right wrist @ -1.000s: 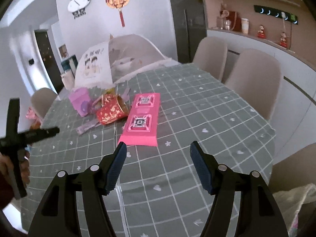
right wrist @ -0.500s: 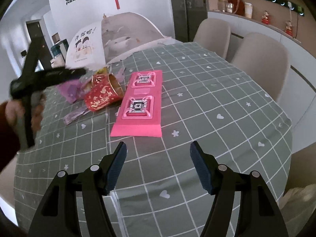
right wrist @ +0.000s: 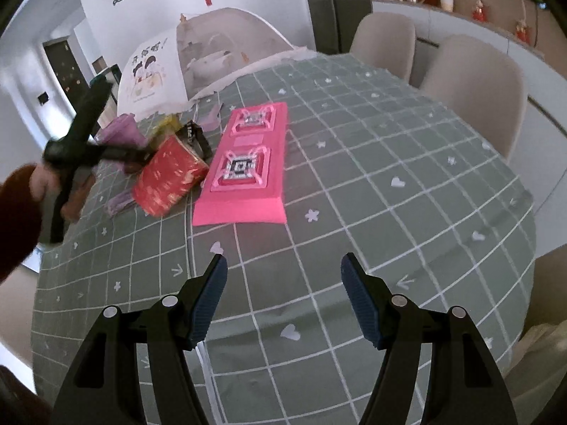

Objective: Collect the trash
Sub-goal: 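Move both tools back to the table toward the red items, then grasp the red snack packet with the left tool while the right grasps the red cup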

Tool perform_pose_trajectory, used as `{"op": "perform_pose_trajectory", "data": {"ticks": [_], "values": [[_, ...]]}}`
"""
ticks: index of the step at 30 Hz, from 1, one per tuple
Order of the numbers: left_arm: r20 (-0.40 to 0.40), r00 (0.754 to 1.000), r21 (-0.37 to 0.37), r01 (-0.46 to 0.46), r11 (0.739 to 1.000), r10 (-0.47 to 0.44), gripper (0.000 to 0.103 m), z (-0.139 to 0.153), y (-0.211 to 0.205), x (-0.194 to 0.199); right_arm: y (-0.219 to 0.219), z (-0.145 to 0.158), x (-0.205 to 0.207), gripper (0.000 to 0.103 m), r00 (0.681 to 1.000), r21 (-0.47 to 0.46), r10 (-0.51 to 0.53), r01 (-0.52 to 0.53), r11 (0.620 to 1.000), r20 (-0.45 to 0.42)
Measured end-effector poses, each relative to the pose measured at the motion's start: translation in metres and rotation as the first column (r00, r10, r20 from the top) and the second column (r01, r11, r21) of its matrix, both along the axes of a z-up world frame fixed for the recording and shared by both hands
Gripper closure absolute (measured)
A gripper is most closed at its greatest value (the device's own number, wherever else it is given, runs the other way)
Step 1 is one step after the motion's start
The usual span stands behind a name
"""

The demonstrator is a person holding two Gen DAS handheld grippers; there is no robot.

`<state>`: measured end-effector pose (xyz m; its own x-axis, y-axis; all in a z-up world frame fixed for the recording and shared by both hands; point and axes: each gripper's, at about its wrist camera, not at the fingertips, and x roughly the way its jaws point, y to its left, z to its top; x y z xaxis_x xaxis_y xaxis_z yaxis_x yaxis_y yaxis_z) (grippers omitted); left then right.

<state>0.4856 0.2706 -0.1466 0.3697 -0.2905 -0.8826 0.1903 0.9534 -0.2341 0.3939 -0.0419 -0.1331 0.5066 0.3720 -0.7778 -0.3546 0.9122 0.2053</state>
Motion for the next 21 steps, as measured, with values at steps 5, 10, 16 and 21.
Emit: {"op": "perform_pose_trajectory", "data": {"ticks": [5, 10, 16, 21], "values": [[-0.017, 0.992, -0.073, -0.125, 0.989, 0.125, 0.095, 0.001, 0.008, -0.059, 0.014, 0.001, -0.004, 0.040, 0.999, 0.024, 0.052, -0.052, 0.998, 0.005], [-0.008, 0.969, -0.128, -0.245, 0.961, 0.246, 0.096, 0.017, 0.008, -0.120, 0.035, 0.015, -0.009, 0.040, 0.992, 0.062, 0.115, -0.118, 0.991, 0.052], [0.010, 0.904, -0.148, -0.421, 0.895, 0.427, 0.096, 0.023, 0.024, -0.181, 0.073, 0.026, 0.001, 0.040, 0.990, 0.143, 0.128, -0.136, 0.980, 0.064], [-0.003, 0.851, -0.194, -0.516, 0.834, 0.526, 0.096, 0.019, 0.049, -0.214, 0.117, 0.015, 0.023, 0.040, 0.998, 0.127, 0.056, -0.059, 0.990, 0.028]]}}
